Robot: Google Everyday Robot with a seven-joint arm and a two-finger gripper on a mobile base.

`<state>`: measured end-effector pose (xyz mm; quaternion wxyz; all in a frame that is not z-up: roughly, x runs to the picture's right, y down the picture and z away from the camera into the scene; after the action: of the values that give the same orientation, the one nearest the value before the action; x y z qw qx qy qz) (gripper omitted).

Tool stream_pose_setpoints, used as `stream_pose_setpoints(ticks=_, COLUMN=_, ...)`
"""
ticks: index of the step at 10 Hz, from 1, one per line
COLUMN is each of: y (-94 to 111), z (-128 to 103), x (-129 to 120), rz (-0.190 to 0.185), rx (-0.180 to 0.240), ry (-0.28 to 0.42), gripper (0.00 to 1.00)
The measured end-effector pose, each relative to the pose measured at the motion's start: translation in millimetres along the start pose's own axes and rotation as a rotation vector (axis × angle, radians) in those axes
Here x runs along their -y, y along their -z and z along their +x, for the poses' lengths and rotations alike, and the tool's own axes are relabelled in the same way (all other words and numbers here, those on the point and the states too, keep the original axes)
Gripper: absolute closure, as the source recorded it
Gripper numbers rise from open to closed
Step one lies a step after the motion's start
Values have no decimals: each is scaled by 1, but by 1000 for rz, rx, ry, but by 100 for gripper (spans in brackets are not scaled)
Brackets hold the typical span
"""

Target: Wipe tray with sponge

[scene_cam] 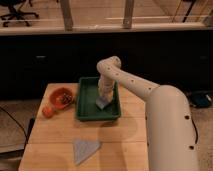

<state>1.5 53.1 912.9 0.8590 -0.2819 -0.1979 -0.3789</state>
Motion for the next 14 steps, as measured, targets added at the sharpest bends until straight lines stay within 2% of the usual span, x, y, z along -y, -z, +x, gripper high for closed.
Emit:
stream_pose_setpoints(ticks=4, y=-5, z=-6, x=16, rz=-20, rx=-9, ry=18, gripper=100)
stream_pose_setpoints(ticks=6, y=-11, z=-22, x=33, rz=-30, rx=-5, ry=63, gripper=100)
stream_pose_setpoints(ticks=8, y=-19, z=-46, x=45, rz=-44, rx=10, ry=146, gripper=100)
stream_pose_setpoints(ticks=10, y=-21, z=-70, x=40, rz=-56, rx=27, ry=210, gripper=100)
stream_pose_setpoints(ticks=12, y=-20, z=-88, x=22, rz=-65, rx=34, ry=258, gripper=100)
stream_pose_setpoints(ticks=14, y=-16, z=-81, x=-3, rz=-72, rx=24, ry=241, gripper=100)
